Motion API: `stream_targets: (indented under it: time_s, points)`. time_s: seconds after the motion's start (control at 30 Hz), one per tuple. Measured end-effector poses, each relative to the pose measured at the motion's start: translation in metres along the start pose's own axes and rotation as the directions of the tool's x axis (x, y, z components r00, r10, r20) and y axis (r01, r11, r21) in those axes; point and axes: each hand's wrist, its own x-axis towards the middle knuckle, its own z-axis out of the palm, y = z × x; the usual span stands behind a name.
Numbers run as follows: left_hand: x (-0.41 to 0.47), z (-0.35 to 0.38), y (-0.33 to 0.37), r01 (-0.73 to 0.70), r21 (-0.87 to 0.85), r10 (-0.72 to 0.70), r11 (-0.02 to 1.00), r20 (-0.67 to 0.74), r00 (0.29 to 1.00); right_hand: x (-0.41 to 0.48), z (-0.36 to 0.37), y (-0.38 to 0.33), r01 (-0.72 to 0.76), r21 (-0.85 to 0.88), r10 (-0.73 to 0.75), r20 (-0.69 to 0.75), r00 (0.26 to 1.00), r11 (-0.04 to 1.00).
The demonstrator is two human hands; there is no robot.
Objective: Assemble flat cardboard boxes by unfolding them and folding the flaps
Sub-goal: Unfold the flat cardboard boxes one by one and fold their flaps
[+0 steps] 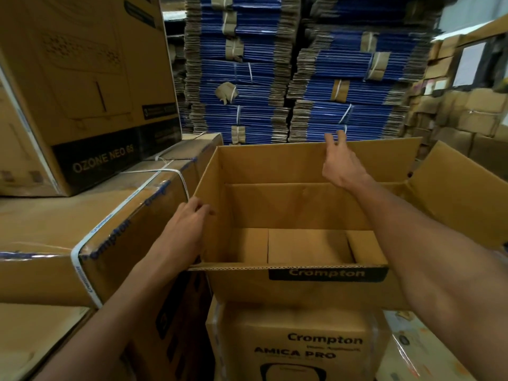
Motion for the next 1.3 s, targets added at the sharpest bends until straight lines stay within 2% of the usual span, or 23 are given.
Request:
stream_targets:
  time_s: [0.07, 0.13, 0.23, 0.3, 0.37, 0.47, 0.53, 0.57, 0.6, 0.67, 0.73, 0.8, 0.87, 1.0, 1.1, 1.2, 1.23, 1.3]
  points:
    - [0.002, -0.003, -0.006, 0.014, -0.006, -0.014, 1.0, 0.005, 1.0, 0.008, 0.006, -0.002, 0.051, 0.006, -0.051, -0.049, 0.997, 0.999]
    - [0.006, -0.006, -0.011, 0.039, -0.022, -0.039, 0.999, 0.022, 0.999, 0.019, 0.015, 0.001, 0.075, -0.102, -0.067, 0.078, 0.995, 0.992]
    - [0.012, -0.009, -0.017, 0.054, -0.056, -0.05, 0.997, 0.069, 0.996, 0.035, 0.034, 0.017, 0.052, -0.196, 0.017, 0.333, 0.943, 0.979]
    - [0.018, -0.012, -0.021, -0.015, -0.087, 0.024, 0.996, 0.105, 0.994, 0.042, 0.041, 0.027, 0.059, -0.228, 0.051, 0.451, 0.891, 0.972]
    - [0.021, -0.016, -0.025, -0.111, -0.199, 0.138, 0.974, 0.124, 0.983, 0.043, 0.039, 0.03, 0.08, -0.224, 0.039, 0.48, 0.876, 0.971]
    - [0.017, -0.023, -0.019, -0.162, -0.487, 0.212, 0.859, 0.05, 0.976, 0.038, 0.028, 0.035, 0.058, -0.197, 0.043, 0.476, 0.878, 0.979]
    - [0.008, -0.019, -0.016, -0.123, -0.716, 0.179, 0.687, 0.003, 0.984, 0.031, 0.02, 0.041, 0.028, -0.176, 0.06, 0.475, 0.878, 0.984]
    - [0.002, -0.014, -0.016, -0.095, -0.798, 0.161, 0.595, 0.002, 0.987, 0.027, 0.016, 0.045, 0.02, -0.161, 0.061, 0.478, 0.877, 0.987]
    - [-0.005, -0.006, -0.018, -0.105, -0.833, 0.168, 0.543, -0.015, 0.986, 0.022, 0.011, 0.049, 0.015, -0.148, 0.058, 0.477, 0.877, 0.989]
    - [-0.015, 0.01, -0.019, -0.168, -0.776, 0.15, 0.607, -0.095, 0.984, 0.011, -0.004, 0.058, 0.014, -0.135, 0.05, 0.464, 0.885, 0.991]
    - [-0.013, 0.02, -0.016, -0.157, -0.743, -0.005, 0.651, -0.211, 0.977, -0.002, -0.022, 0.065, -0.01, -0.123, 0.061, 0.423, 0.904, 0.992]
    - [-0.005, 0.024, -0.006, -0.146, -0.753, -0.17, 0.641, -0.325, 0.93, -0.016, -0.043, 0.069, -0.03, -0.106, 0.066, 0.354, 0.933, 0.994]
    - [0.006, 0.027, 0.002, -0.122, -0.763, -0.26, 0.635, -0.359, 0.896, -0.032, -0.062, 0.073, -0.032, -0.083, 0.051, 0.249, 0.967, 0.996]
    - [0.015, 0.047, 0.01, -0.036, -0.855, -0.378, 0.518, -0.267, 0.886, -0.077, -0.081, 0.083, -0.02, -0.002, 0.02, 0.034, 0.999, 1.0]
    - [0.014, 0.067, 0.015, 0.048, -0.915, -0.448, 0.4, -0.15, 0.881, -0.108, -0.076, 0.1, -0.022, 0.097, 0.036, -0.148, 0.988, 0.995]
    - [0.008, 0.09, 0.016, 0.165, -0.944, -0.462, 0.286, 0.015, 0.887, -0.134, -0.052, 0.127, -0.061, 0.128, 0.103, -0.358, 0.928, 0.99]
    - [0.004, 0.096, 0.015, 0.202, -0.942, -0.454, 0.269, 0.061, 0.889, -0.145, -0.041, 0.135, -0.098, 0.17, 0.162, -0.416, 0.895, 0.981]
    - [-0.005, 0.111, 0.012, 0.246, -0.934, -0.417, 0.259, 0.122, 0.901, -0.172, -0.017, 0.146, -0.197, 0.378, 0.366, -0.455, 0.812, 0.905]
